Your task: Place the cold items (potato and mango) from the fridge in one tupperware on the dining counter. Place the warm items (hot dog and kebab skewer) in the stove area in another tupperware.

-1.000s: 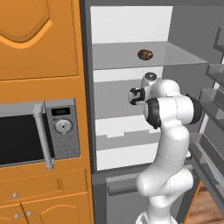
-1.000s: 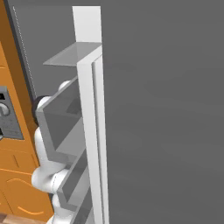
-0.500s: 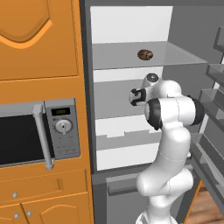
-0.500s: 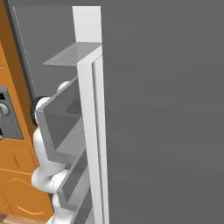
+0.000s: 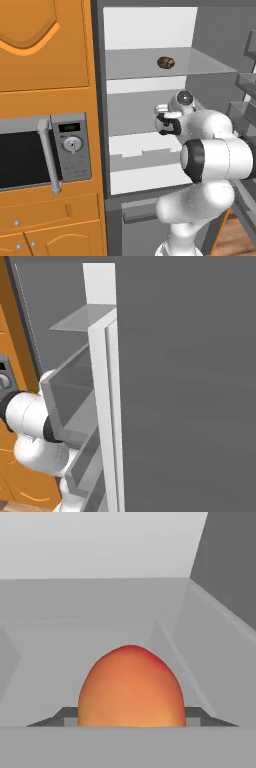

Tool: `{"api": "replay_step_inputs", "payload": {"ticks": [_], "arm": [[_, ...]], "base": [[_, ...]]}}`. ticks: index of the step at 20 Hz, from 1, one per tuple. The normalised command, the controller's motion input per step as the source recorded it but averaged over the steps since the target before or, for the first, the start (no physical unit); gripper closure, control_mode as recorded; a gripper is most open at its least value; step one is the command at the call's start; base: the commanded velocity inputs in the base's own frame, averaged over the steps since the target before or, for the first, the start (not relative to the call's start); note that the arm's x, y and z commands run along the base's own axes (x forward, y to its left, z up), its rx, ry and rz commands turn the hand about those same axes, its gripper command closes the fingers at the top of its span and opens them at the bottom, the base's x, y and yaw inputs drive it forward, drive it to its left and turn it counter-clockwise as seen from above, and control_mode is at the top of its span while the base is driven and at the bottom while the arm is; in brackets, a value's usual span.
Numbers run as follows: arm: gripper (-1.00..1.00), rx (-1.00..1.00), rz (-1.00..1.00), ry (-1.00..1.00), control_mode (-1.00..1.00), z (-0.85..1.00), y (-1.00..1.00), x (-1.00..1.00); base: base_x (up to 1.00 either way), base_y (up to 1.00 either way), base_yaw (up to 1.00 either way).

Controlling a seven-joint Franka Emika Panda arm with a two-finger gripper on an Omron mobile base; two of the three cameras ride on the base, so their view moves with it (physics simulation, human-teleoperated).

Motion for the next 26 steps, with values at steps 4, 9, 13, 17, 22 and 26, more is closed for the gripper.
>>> {"api": "replay_step_inputs", "payload": {"ticks": [4,9,13,17,22,26], "arm": [[1.00,-0.09,0.00,0.02,-1.00,0.87,0.40,-0.92],[1.00,-0.04,0.00,0.15,-1.00,0.94,0.46,-0.91],[1.00,0.00,0.00,0.10,-1.00,0.87,0.34,-1.00],[1.00,0.00,0.00,0.07,-1.00,0.73,0.28,-1.00],[1.00,0.02,0.00,0.01,-1.00,0.36,0.19,-1.00],[1.00,0.17,0.06,-0.07,-1.00,0.03,0.00,-1.00]], "base": [[0.00,0.00,0.00],[0.00,0.00,0.00],[0.00,0.00,0.00],[0.00,0.00,0.00],[0.00,0.00,0.00],[0.00,0.00,0.00]]}}
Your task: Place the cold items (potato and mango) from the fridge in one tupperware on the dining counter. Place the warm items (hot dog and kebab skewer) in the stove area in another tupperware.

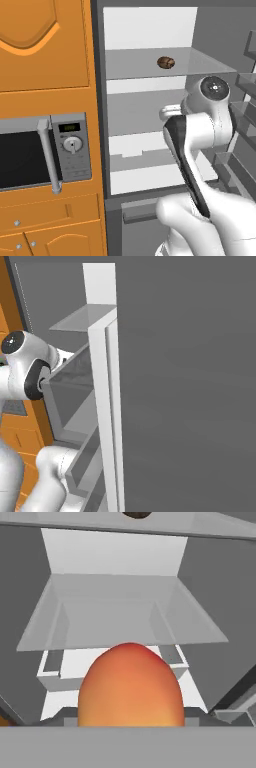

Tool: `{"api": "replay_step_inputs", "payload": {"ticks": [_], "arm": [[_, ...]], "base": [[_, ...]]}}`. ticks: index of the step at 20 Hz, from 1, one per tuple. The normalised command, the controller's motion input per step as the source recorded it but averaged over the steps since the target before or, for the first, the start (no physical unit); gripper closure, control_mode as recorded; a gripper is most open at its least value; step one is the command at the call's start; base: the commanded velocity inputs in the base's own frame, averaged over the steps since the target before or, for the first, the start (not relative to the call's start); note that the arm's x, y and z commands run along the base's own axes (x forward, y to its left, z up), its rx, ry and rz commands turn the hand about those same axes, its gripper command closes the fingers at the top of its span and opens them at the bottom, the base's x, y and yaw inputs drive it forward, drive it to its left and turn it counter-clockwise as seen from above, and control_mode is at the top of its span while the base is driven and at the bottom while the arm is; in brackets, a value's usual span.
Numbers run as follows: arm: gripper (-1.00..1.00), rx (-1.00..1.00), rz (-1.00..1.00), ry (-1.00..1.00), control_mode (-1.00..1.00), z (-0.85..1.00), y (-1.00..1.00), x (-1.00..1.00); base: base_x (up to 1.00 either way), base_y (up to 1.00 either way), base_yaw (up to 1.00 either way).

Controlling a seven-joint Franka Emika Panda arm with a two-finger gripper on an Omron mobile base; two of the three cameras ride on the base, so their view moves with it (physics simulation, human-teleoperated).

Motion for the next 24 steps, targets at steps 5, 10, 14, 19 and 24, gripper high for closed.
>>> {"api": "replay_step_inputs", "payload": {"ticks": [5,10,14,19,24], "arm": [[1.00,0.15,0.08,-0.06,-1.00,0.03,0.00,-1.00],[1.00,-0.01,0.01,0.00,-1.00,0.00,0.00,-0.16],[1.00,-0.01,0.01,0.00,-1.00,-0.02,0.03,-0.07],[1.00,-0.01,0.00,-0.04,1.00,0.00,0.01,-0.11],[1.00,0.00,0.00,0.00,1.00,0.00,0.00,0.00]], "base": [[0.00,0.00,0.00],[0.00,0.00,0.00],[0.00,0.00,0.00],[-0.73,0.16,-0.03],[-0.75,0.60,-0.26]]}}
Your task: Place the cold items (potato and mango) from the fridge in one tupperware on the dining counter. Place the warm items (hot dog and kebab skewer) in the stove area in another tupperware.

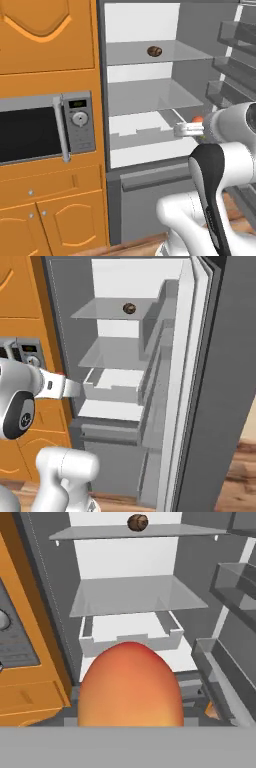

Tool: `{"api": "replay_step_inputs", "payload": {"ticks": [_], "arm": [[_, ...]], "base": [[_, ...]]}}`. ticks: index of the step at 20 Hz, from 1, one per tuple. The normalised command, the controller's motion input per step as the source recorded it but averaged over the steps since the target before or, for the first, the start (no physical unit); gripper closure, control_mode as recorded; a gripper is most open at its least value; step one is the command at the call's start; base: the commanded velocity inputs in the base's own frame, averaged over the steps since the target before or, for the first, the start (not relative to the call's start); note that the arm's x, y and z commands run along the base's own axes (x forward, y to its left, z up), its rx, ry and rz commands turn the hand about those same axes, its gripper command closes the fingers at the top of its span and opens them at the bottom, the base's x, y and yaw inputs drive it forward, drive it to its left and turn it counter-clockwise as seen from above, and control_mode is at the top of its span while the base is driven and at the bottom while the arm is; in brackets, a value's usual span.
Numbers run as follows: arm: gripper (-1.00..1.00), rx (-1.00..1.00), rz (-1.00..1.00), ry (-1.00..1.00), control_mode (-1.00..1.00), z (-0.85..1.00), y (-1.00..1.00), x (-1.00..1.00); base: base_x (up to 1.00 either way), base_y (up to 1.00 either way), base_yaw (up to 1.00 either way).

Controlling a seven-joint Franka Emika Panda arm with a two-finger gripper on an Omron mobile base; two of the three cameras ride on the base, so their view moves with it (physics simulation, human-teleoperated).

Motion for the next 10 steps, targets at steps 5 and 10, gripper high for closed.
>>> {"api": "replay_step_inputs", "payload": {"ticks": [5,10], "arm": [[1.00,0.00,0.00,0.00,1.00,0.00,0.00,0.00],[1.00,0.00,0.00,0.00,1.00,0.00,0.00,0.00]], "base": [[-0.58,0.80,-0.36],[-0.30,0.79,-0.50]]}}
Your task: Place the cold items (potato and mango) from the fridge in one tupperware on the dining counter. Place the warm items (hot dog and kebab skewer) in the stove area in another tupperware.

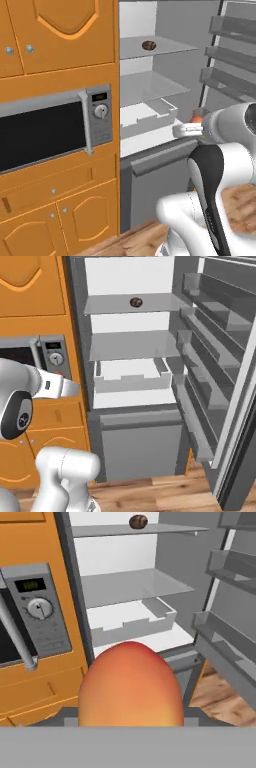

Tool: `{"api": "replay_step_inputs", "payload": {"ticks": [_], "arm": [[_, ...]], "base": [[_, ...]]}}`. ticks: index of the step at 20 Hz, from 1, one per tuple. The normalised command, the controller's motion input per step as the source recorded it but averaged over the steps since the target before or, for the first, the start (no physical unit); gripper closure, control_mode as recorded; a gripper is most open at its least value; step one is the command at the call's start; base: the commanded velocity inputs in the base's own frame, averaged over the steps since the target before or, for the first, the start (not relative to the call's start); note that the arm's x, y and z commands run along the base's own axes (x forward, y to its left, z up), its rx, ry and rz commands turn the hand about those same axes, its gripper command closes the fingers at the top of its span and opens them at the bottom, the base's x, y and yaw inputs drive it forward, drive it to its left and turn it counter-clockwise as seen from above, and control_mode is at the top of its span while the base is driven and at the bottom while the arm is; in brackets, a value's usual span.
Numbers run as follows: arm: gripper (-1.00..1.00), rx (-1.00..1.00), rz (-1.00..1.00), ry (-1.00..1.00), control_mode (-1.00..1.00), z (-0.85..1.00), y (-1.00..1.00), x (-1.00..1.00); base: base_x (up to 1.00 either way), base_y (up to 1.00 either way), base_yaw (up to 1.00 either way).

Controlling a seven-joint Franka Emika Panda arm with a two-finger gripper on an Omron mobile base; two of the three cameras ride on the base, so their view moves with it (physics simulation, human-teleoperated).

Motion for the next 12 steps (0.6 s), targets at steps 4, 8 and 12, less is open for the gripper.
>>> {"api": "replay_step_inputs", "payload": {"ticks": [4,8,12], "arm": [[1.00,0.00,0.00,0.00,1.00,0.00,0.00,0.00],[1.00,0.00,0.00,0.00,1.00,0.00,0.00,0.00],[1.00,0.00,0.00,0.00,1.00,0.00,0.00,0.00]], "base": [[-0.15,0.52,-0.68],[-0.07,0.36,-0.78],[-0.06,0.24,-0.84]]}}
